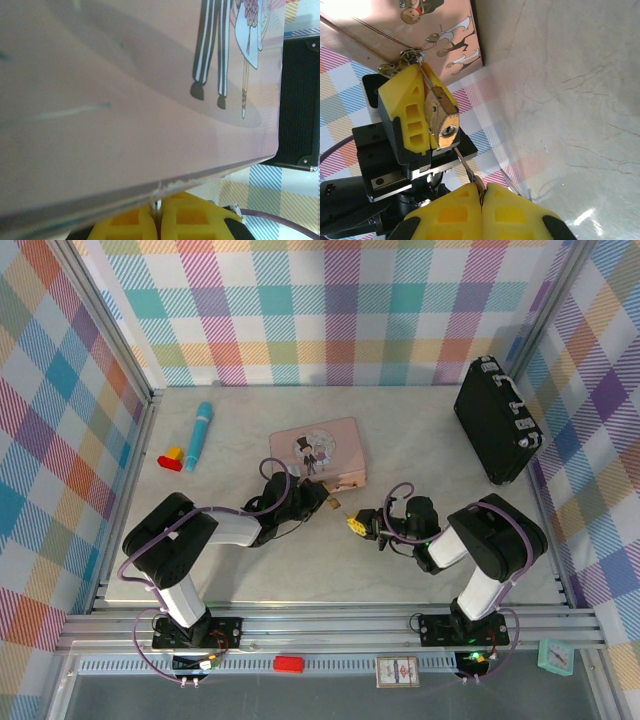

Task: Unlock the padlock with the key

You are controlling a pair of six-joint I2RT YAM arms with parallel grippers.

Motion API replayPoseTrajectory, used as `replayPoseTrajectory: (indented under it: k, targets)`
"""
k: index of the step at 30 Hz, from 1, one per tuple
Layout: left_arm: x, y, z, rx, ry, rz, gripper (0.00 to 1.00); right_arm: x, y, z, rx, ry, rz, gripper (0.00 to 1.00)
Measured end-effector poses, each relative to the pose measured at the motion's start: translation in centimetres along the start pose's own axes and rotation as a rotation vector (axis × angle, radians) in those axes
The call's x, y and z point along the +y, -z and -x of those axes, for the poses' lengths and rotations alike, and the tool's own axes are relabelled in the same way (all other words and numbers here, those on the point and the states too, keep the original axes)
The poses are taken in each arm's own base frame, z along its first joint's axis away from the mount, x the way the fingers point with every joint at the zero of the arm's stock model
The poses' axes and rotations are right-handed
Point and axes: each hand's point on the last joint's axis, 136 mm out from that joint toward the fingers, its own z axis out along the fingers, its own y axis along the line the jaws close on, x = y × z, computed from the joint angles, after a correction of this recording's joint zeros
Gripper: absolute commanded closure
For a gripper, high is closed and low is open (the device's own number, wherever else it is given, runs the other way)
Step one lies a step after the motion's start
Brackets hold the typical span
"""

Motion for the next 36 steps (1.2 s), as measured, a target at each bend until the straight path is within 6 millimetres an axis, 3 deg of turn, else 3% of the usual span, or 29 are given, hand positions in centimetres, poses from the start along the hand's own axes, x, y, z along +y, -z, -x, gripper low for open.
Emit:
replayPoseTrajectory:
  k: [36]
  targets:
    - [0.0, -0.2, -0.1, -0.012, -0.005, -0.001, 1.00, 0.3, -1.7, 0.4, 0.014, -0.035, 0.029, 1.00]
